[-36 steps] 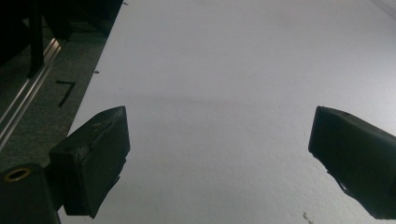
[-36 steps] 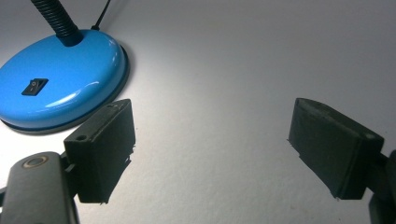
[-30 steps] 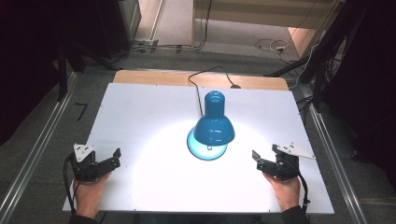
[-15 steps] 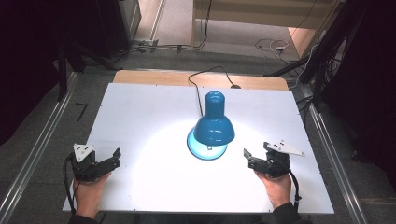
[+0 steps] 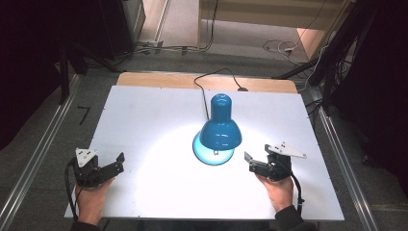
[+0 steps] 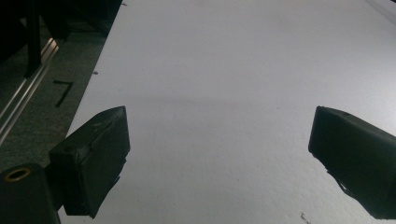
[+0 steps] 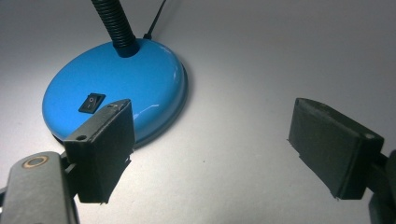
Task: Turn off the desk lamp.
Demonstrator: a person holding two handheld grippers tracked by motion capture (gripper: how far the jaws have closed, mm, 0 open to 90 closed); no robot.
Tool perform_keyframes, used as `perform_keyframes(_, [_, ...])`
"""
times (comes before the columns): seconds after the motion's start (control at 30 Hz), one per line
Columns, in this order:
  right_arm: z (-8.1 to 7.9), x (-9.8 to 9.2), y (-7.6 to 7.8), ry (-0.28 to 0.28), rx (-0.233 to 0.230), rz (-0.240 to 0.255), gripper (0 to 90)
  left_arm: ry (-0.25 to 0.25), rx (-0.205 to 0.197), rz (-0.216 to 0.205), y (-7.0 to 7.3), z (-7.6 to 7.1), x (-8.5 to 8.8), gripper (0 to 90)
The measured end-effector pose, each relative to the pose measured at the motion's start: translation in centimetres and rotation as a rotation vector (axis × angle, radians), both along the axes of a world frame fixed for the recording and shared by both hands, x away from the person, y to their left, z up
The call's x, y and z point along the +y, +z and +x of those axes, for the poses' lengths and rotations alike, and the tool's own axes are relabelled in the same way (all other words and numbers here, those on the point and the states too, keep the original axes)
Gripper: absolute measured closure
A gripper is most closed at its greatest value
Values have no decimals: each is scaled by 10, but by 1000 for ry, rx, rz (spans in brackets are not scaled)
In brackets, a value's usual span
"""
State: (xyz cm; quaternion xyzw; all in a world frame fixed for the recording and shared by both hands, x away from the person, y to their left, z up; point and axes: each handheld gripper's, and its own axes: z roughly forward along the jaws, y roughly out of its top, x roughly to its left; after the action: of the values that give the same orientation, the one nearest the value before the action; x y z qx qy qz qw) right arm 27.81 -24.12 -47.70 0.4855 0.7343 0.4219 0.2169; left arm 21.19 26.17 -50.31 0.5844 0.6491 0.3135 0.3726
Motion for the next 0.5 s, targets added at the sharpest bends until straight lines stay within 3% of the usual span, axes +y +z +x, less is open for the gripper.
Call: perform_keyframes(0.5, [2, 15, -2, 25, -3, -12, 131, 0, -1, -1, 0, 0, -1, 58])
